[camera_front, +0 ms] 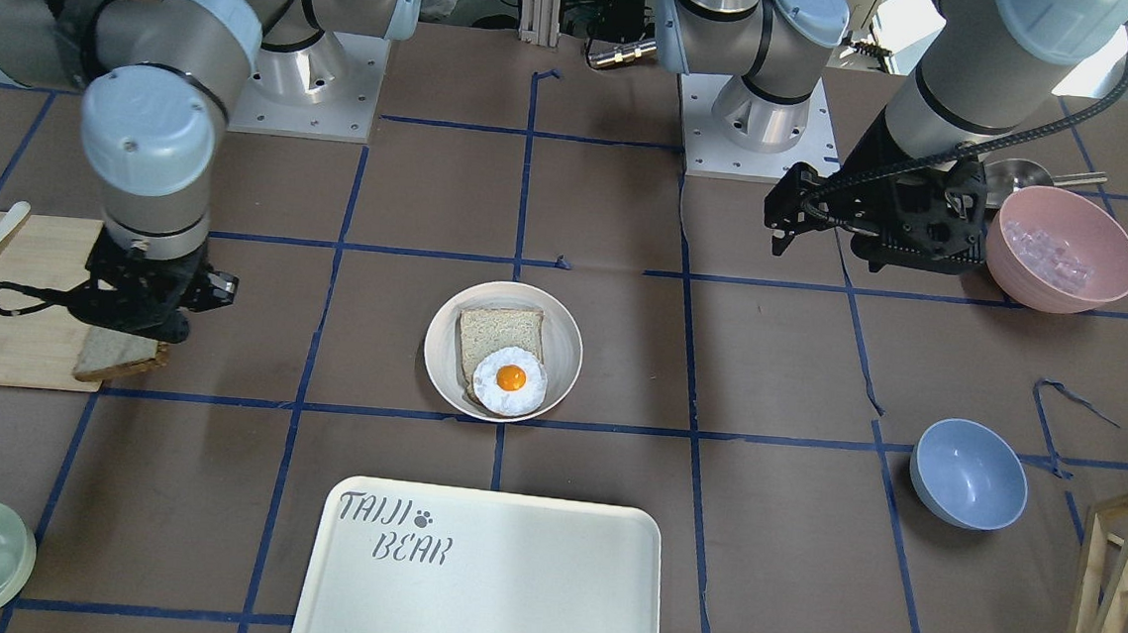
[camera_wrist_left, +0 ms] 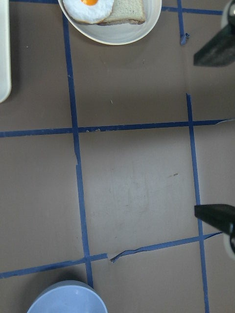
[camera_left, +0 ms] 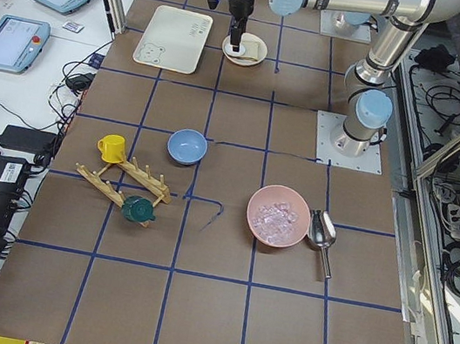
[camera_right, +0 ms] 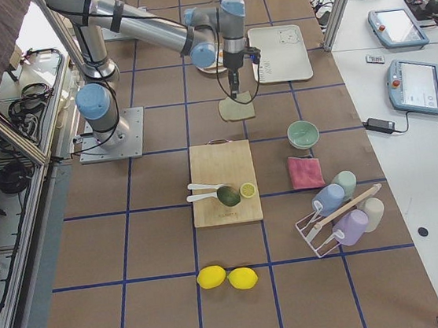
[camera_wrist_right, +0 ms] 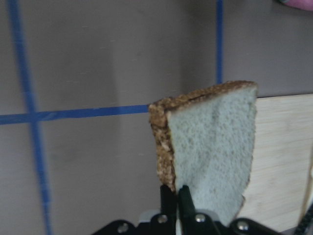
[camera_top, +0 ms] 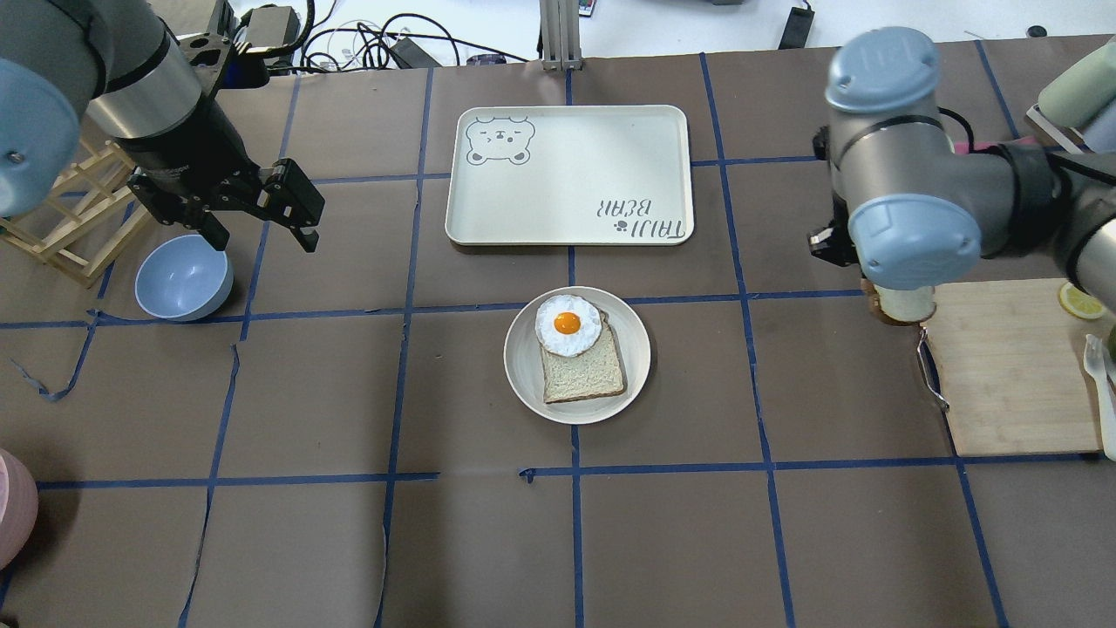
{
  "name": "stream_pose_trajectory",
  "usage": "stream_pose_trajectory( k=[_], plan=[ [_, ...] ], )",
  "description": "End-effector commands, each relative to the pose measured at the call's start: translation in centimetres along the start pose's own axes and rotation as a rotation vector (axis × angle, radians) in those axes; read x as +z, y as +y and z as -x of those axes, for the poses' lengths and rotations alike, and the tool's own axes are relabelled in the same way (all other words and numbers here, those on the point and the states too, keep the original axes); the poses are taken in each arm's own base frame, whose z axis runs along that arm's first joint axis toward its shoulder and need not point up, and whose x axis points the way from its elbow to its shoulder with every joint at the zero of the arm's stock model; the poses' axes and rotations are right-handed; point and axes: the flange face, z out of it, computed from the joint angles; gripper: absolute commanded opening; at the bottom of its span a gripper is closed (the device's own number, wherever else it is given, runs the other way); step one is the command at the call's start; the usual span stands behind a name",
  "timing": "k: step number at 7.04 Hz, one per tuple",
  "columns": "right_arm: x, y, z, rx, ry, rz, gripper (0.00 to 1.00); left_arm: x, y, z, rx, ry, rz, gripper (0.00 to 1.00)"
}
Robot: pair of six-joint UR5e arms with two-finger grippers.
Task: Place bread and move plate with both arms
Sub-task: 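Carry the bread with the right gripper over the egg toast plate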
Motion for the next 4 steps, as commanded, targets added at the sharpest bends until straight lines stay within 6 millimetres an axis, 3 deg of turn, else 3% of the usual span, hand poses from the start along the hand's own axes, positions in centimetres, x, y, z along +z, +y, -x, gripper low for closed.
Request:
stream_pose_trajectory(
  k=[1, 2, 4],
  plan=[
    [-5.4, 4.2, 13.3, 0.116, -0.105, 0.042, 0.00, 0.1, 0.1, 0.0, 0.002, 0.001, 0.005, 1.00],
    [-4.9, 5.4, 17.3, 0.188, -0.118, 0.065, 0.00, 0.3, 0.0, 0.0, 0.000, 0.003, 0.008, 1.00],
    [-6.6, 7.7, 25.3, 0.115, -0.131, -0.002, 0.00, 0.6, 0.0, -0.1, -0.003, 0.012, 0.008, 1.00]
  ],
)
